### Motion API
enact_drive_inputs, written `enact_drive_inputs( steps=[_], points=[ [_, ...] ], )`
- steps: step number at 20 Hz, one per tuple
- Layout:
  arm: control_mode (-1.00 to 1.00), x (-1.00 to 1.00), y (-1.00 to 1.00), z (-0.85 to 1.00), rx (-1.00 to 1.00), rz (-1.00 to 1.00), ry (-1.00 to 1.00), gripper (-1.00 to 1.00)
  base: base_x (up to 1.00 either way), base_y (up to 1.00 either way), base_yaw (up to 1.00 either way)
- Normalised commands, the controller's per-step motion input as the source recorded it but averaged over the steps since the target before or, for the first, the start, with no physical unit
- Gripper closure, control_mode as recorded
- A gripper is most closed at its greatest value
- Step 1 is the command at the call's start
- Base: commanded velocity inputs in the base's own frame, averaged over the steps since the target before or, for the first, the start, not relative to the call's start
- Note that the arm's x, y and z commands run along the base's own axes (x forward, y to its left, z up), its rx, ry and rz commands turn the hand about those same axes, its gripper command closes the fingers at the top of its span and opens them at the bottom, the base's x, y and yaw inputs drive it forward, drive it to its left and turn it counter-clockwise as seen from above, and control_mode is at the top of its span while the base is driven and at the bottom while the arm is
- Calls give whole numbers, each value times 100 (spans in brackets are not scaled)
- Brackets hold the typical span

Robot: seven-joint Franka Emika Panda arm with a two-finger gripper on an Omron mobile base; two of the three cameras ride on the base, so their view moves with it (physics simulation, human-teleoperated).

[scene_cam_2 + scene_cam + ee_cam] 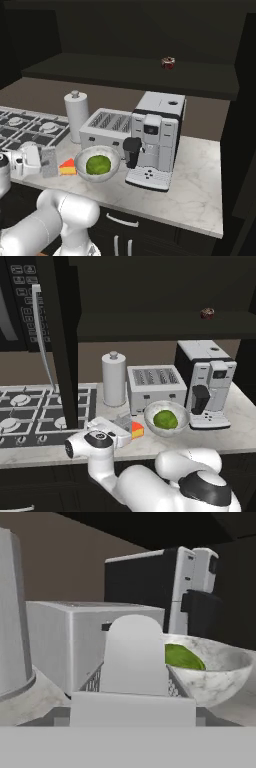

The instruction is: Pick the cheese from the fridge and the cheese grater from the cabinet and place them next to the salad bowl.

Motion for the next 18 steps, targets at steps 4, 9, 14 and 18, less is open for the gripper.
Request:
enact_drive_inputs(
  steps=[4, 9, 14, 18],
  points=[
    [-100, -1, 0, -8, -7, -15, 0, 100, 0, 0, 0],
    [-100, -2, -4, -31, -11, -20, 0, 100, 0, 0, 0],
    [-100, -29, -12, -26, -12, -21, 0, 100, 0, 0, 0],
    [-100, -28, -13, -12, -10, -13, -3, 100, 0, 0, 0]
  ],
)
